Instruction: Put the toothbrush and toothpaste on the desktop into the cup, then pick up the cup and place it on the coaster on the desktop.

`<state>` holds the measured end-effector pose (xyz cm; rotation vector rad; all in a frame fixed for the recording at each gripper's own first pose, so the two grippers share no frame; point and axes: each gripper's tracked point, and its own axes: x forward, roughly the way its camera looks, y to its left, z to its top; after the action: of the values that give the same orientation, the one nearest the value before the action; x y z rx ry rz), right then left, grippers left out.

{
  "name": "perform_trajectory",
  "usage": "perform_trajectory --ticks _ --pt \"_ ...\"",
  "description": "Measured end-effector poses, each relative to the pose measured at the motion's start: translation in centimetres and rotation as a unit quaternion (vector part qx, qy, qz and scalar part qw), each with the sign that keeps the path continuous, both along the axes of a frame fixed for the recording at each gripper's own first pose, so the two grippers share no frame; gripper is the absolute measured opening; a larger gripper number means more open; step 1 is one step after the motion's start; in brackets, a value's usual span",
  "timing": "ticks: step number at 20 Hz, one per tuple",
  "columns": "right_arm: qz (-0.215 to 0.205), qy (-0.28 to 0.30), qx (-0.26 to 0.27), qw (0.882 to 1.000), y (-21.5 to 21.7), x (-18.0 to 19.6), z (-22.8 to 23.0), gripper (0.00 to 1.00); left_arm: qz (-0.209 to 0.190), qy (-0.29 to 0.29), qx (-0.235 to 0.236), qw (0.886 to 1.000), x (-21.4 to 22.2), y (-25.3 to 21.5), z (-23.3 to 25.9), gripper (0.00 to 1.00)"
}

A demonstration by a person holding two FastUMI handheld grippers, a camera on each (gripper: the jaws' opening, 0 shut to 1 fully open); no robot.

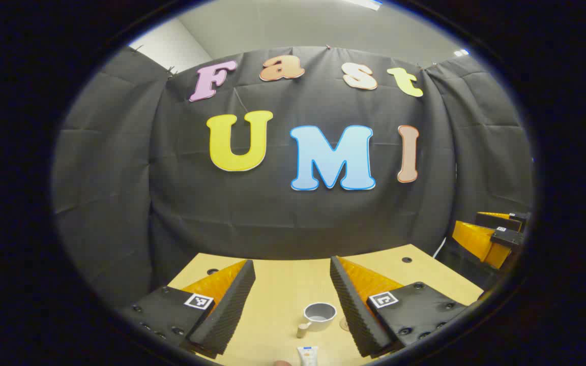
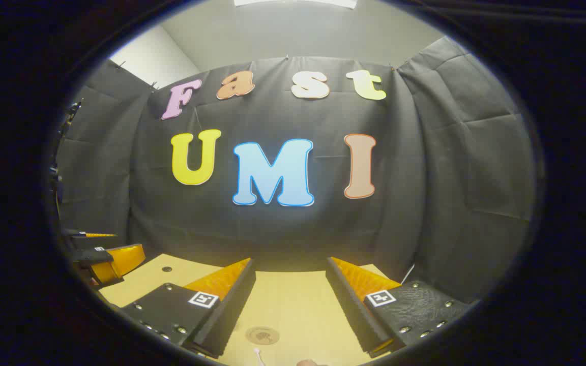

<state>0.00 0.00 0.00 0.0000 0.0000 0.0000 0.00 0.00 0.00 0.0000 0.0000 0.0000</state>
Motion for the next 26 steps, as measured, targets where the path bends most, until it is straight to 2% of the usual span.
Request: perform_trajectory --ticks 9,11,26 --pt "0.023 -0.001 0.000 1.000 1.9 0.9 0.1 0.92 -0.013 -0.002 0.018 1.000 -0.6 -0.1 0.4 0.92" --pt "0.029 -0.003 -0.002 1.000 2.4 1.0 0.3 0.90 -0.015 -0.001 0.017 1.000 -0.6 -0.3 0.5 0.92" --pt "0.055 0.024 -0.010 0.998 3.5 1.3 -1.0 0.92 -0.015 0.035 0.005 0.999 -0.6 -0.7 -0.7 0.92"
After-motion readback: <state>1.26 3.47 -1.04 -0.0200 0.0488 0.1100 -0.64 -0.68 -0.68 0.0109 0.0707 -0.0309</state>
